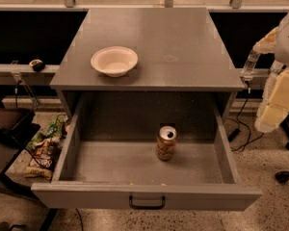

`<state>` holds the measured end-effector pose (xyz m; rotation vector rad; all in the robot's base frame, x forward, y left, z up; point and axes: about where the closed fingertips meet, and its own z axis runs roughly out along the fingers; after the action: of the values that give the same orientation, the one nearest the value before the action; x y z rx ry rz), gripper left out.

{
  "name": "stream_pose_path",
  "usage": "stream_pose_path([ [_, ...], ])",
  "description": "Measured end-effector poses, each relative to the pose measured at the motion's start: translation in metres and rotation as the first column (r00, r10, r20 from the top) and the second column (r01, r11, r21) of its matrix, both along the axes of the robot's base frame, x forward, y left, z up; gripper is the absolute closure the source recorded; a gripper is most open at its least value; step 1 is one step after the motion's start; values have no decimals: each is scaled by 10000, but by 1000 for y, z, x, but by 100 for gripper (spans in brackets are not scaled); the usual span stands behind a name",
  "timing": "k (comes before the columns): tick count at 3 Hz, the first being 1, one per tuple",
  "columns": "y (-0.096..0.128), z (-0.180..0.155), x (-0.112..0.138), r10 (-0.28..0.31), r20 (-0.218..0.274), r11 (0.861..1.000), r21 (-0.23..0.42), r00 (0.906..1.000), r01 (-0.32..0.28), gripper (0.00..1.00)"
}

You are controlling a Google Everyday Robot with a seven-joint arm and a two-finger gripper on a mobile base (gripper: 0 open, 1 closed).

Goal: Pick orange can from top drawer and place on counter

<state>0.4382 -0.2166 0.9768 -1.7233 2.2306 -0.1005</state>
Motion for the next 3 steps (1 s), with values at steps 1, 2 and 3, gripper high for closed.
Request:
stream_pose_path([
  [1, 0, 1, 0, -12, 23, 10000, -1, 10000, 12, 0],
  [2, 4, -15, 3, 26, 324, 9973, 735, 9995, -50, 0],
  [3, 29, -79, -12, 787, 331, 9693, 2309, 9963, -843, 0],
])
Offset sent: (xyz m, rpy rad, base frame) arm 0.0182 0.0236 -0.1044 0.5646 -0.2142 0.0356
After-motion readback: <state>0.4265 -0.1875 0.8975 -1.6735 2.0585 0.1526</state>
